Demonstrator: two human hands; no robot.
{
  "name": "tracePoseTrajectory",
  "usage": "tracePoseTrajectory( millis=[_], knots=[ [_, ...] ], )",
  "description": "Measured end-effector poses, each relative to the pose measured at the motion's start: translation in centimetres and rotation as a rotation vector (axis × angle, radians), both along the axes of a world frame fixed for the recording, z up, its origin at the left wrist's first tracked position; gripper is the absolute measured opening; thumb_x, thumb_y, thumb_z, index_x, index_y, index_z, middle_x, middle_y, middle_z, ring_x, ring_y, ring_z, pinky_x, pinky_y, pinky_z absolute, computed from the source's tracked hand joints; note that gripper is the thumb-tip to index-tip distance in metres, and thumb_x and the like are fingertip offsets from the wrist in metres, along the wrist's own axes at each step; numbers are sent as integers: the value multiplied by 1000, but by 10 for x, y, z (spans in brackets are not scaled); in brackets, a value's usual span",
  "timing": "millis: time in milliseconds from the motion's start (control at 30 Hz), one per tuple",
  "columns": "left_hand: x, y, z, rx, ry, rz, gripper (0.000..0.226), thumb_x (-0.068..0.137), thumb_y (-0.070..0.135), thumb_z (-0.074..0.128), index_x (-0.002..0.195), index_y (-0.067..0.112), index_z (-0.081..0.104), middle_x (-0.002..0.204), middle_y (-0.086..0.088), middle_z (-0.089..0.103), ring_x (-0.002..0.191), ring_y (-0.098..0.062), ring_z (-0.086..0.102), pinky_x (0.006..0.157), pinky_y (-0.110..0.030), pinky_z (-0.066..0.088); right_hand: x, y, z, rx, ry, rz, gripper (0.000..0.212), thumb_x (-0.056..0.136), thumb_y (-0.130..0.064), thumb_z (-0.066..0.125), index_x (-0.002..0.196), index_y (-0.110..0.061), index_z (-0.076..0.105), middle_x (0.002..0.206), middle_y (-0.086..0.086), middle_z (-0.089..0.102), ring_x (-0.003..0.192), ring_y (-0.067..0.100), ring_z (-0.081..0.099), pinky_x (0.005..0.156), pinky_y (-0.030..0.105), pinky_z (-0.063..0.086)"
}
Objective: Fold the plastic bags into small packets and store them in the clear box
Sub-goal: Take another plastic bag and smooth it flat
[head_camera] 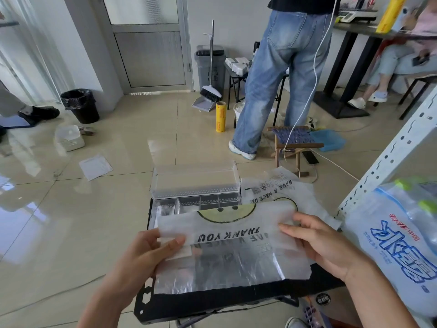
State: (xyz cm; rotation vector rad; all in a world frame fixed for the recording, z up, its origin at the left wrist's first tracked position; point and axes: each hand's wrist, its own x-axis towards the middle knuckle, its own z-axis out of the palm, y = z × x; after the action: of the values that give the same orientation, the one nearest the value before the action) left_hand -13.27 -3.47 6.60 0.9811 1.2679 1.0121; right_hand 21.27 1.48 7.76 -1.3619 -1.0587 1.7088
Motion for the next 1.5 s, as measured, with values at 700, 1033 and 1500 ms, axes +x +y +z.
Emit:
tracePoseTrajectory(
  millis=[700, 1033, 1500],
  knots=[
    [15, -6, 24, 25, -349, 48, 29, 84, 24, 58, 81, 2, 77, 70, -10, 68, 52, -22, 64, 38, -32, 46, -10, 2, -1, -124, 435, -202, 26, 99, -21, 44, 92, -3, 61, 85, 23, 70, 68, 32, 67, 76, 46, 52],
    [9, -4, 7, 107, -17, 30, 48, 76, 18, 85, 120, 20, 67, 82, -17, 65, 64, -28, 62, 55, -31, 54, -7, -1, -7, 51, 97, -3, 25, 78, -21, 85, 99, -12, 75, 98, 5, 65, 93, 19, 67, 77, 35, 59],
    [11, 0, 2, 105, 30, 131, 47, 85, 36, 86, 119, 8, 71, 108, -18, 78, 102, -40, 75, 97, -62, 55, -18, 3, -23, 248, -218, -75, 51, 94, -47, 66, 120, -3, 65, 112, 27, 67, 97, 22, 76, 83, 41, 64]
  ],
)
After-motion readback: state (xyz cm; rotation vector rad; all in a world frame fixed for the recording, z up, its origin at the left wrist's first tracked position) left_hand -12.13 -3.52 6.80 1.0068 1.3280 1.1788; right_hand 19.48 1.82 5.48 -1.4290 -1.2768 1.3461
